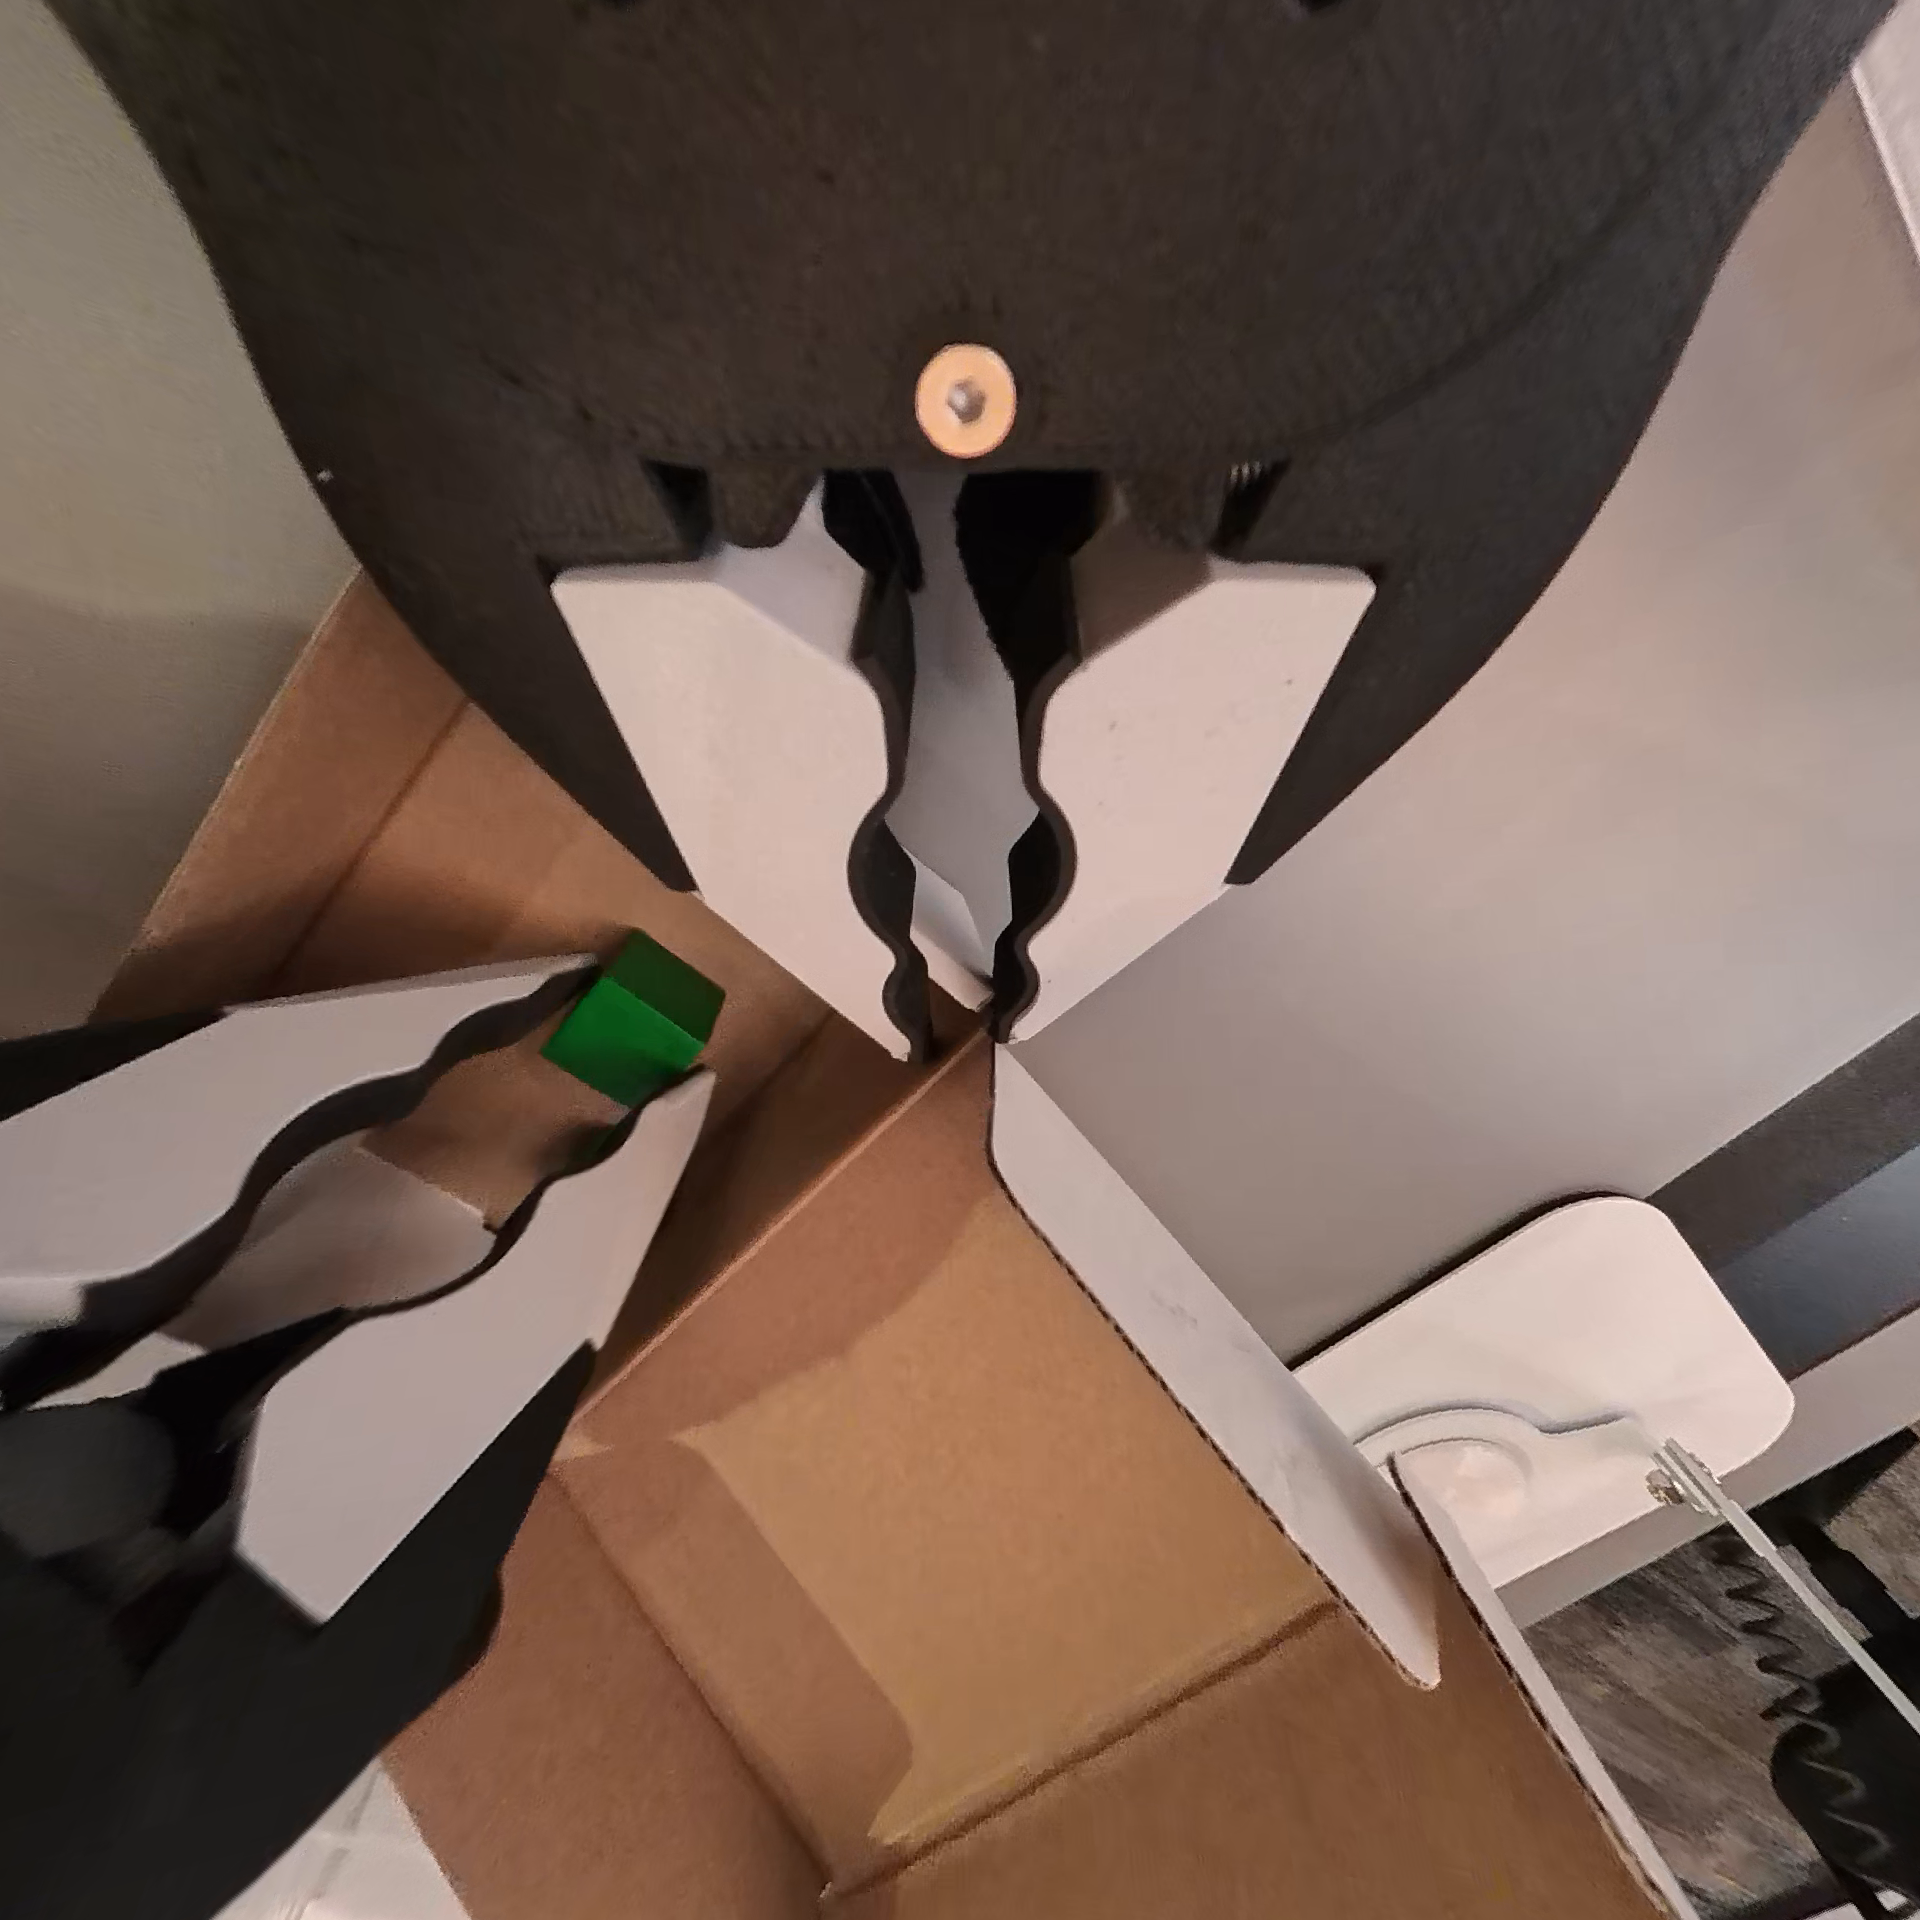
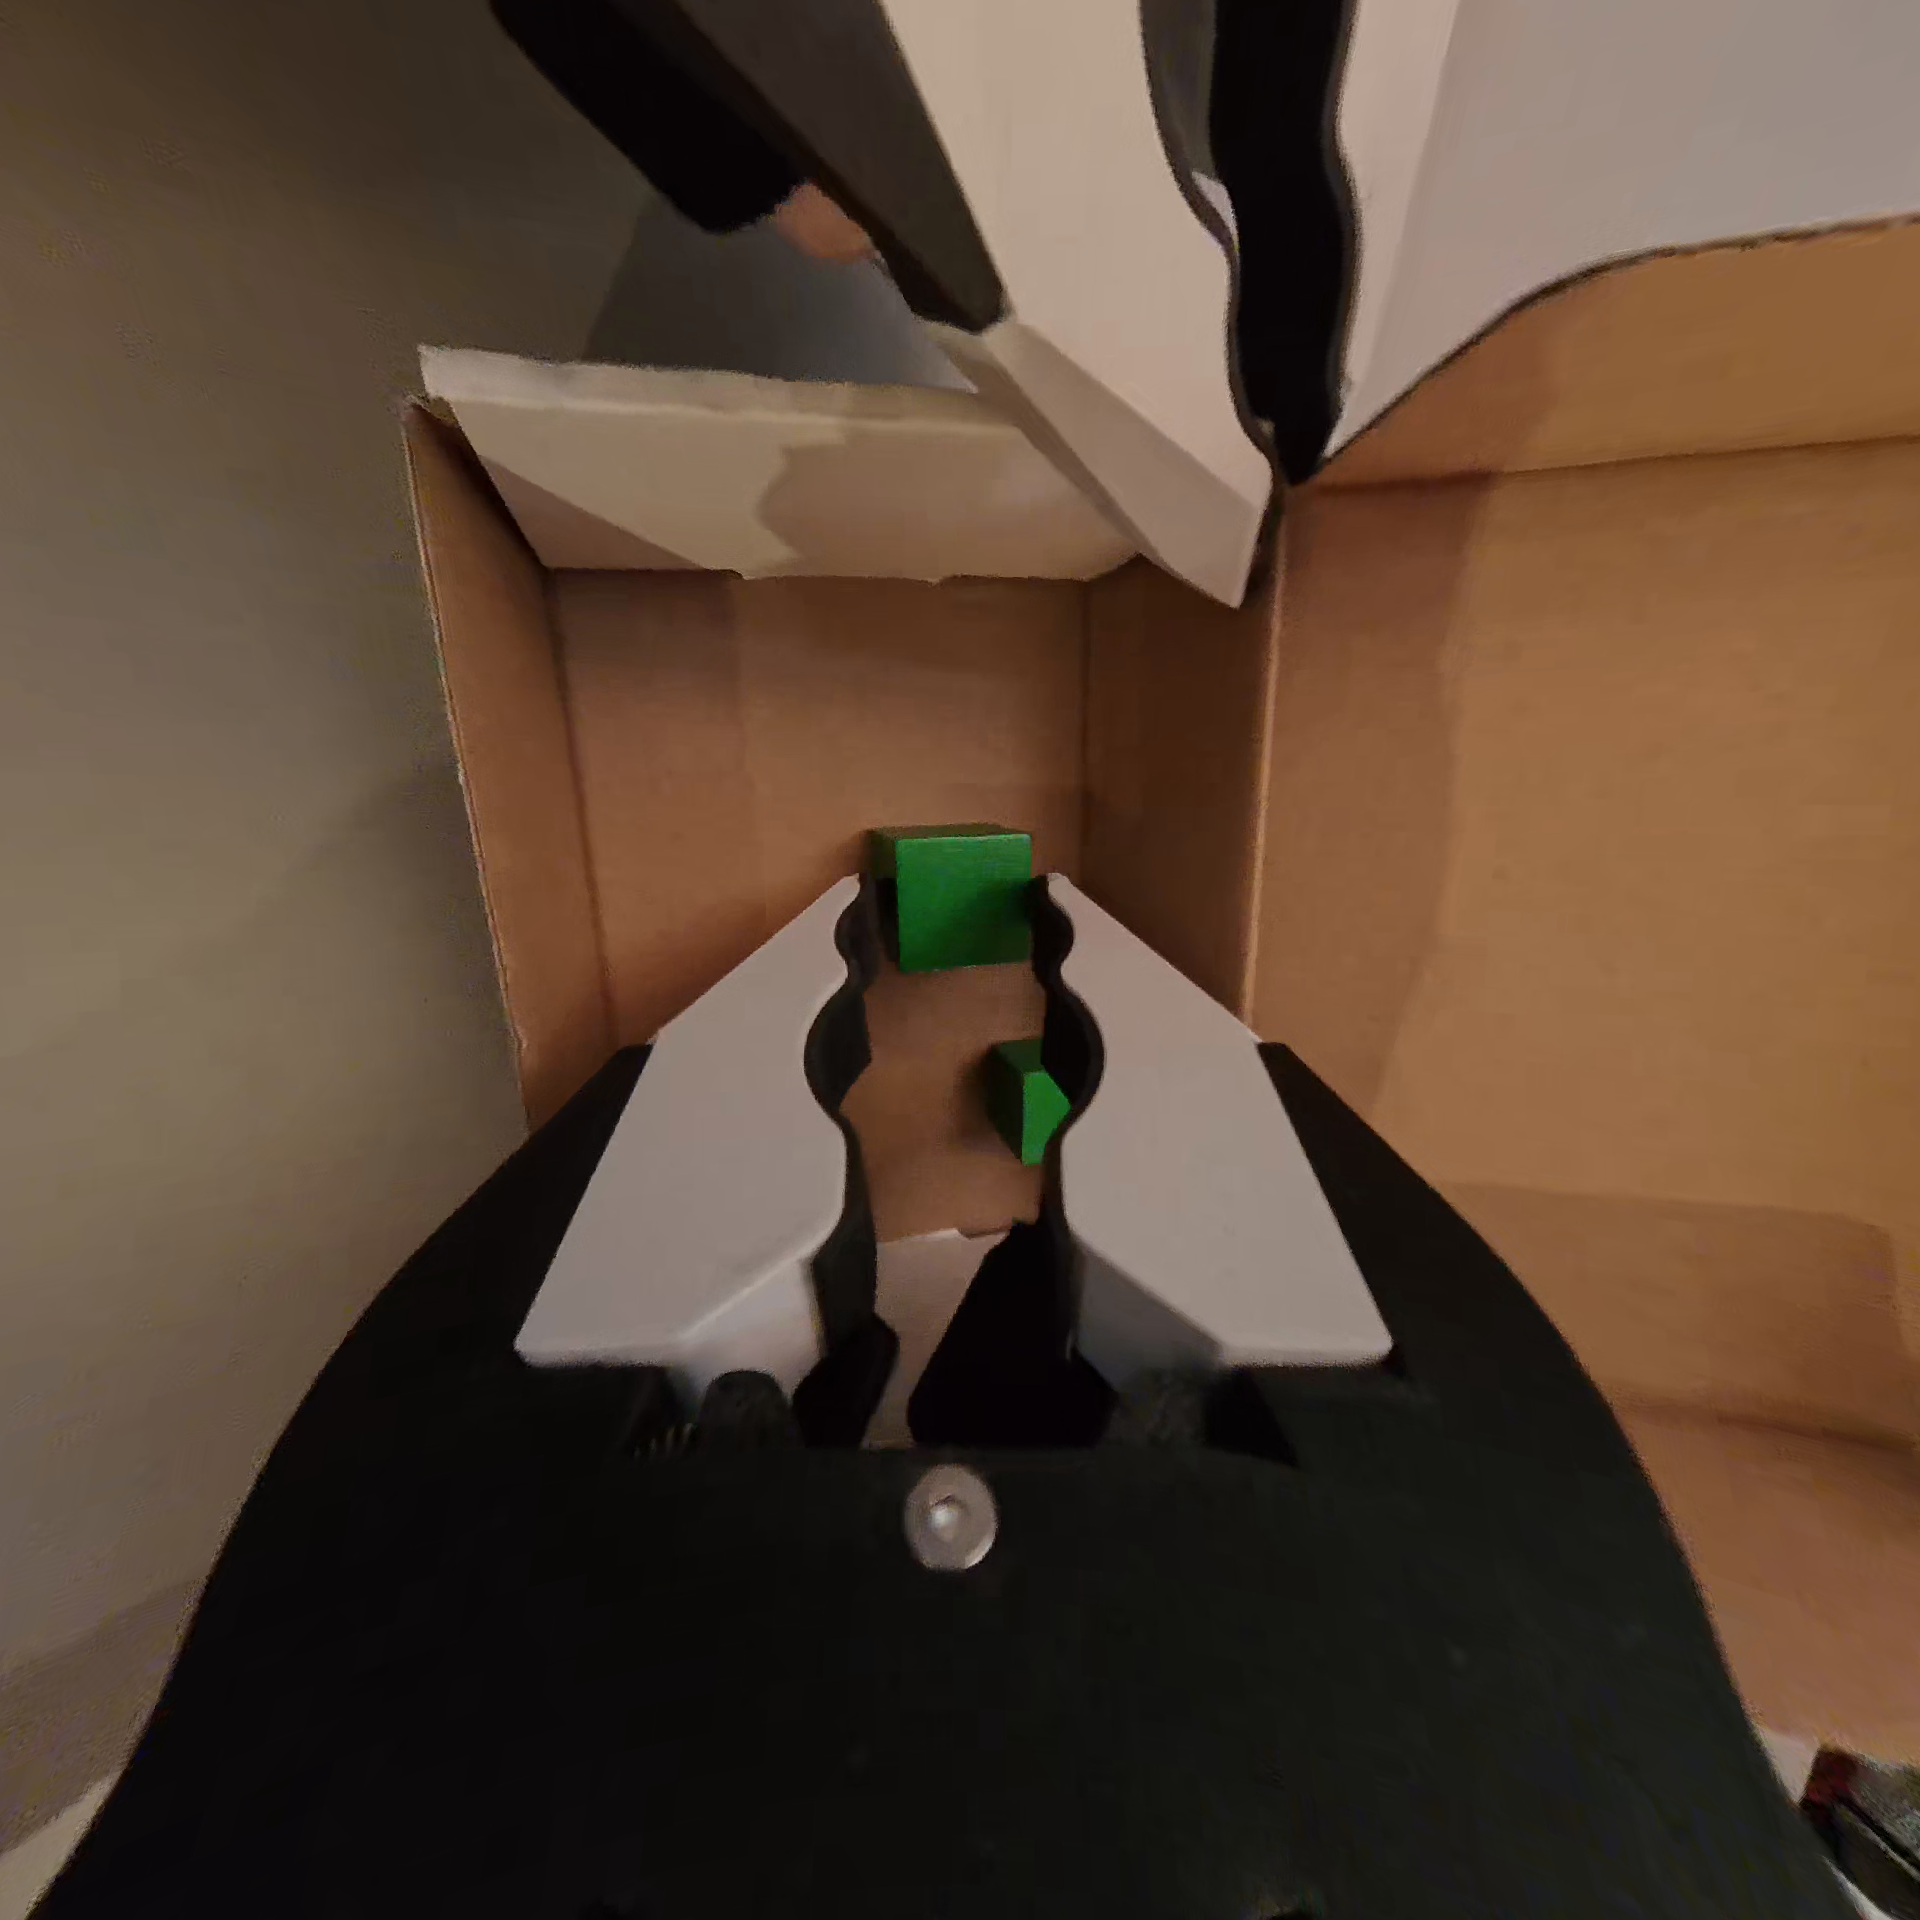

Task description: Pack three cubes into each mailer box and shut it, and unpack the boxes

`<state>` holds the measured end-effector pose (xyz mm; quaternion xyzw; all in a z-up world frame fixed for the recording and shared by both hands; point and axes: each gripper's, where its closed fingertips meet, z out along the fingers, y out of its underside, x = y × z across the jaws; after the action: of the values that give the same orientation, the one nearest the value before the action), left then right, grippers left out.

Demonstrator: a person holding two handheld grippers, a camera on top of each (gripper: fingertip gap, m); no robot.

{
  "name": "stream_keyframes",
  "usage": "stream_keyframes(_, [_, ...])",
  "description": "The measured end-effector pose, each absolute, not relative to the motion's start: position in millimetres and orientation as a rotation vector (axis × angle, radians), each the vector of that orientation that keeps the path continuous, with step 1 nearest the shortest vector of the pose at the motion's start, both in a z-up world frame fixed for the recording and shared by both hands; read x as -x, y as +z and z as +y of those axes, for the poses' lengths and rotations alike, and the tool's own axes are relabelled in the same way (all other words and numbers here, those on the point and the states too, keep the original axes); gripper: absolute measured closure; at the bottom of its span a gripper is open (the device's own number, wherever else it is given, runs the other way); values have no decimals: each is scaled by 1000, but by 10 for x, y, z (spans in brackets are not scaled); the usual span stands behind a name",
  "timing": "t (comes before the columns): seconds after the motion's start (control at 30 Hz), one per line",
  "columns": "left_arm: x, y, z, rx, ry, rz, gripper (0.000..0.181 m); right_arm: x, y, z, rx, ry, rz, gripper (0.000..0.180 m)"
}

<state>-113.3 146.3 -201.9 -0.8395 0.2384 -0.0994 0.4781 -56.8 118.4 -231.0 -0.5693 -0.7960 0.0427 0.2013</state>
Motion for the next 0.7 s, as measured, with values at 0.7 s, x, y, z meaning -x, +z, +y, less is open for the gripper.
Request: stream_keyframes(0.7, [1124,-2022,1470,2050,-254,573,171,-2770,-1407,2134,1991,-274,-1906,154])
